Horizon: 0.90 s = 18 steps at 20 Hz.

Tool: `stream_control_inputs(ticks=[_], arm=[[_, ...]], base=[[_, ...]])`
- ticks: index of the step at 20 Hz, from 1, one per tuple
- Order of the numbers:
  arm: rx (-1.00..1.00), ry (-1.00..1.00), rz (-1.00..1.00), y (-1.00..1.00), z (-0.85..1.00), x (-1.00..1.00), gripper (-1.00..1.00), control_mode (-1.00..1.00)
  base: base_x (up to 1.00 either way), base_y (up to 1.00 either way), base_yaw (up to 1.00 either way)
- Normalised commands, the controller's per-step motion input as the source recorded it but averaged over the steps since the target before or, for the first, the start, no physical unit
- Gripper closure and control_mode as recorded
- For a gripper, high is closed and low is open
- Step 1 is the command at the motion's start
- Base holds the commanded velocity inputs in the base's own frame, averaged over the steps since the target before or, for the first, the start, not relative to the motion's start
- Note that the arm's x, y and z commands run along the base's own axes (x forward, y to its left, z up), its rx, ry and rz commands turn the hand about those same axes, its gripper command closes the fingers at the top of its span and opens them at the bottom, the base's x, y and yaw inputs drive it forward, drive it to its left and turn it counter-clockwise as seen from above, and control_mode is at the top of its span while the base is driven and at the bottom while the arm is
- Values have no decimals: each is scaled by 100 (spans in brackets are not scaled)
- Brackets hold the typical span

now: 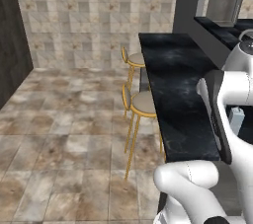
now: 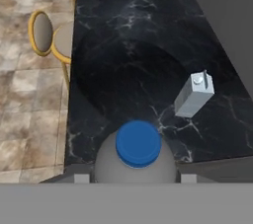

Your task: Move the drinks to the dining counter.

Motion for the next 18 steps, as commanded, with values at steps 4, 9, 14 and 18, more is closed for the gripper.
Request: stream_control_inputs(ticks=[4,9,14,18], arm=[[0,1,1,-14,-34,40,100,-100],[0,2,2,-8,-40,35,100,-100],[0,7,3,-4,-50,33,100,-100],[0,8,4,-7,-48,34,100,-100]], base=[[0,0,0],[0,0,0],[0,0,0],[0,0,0]])
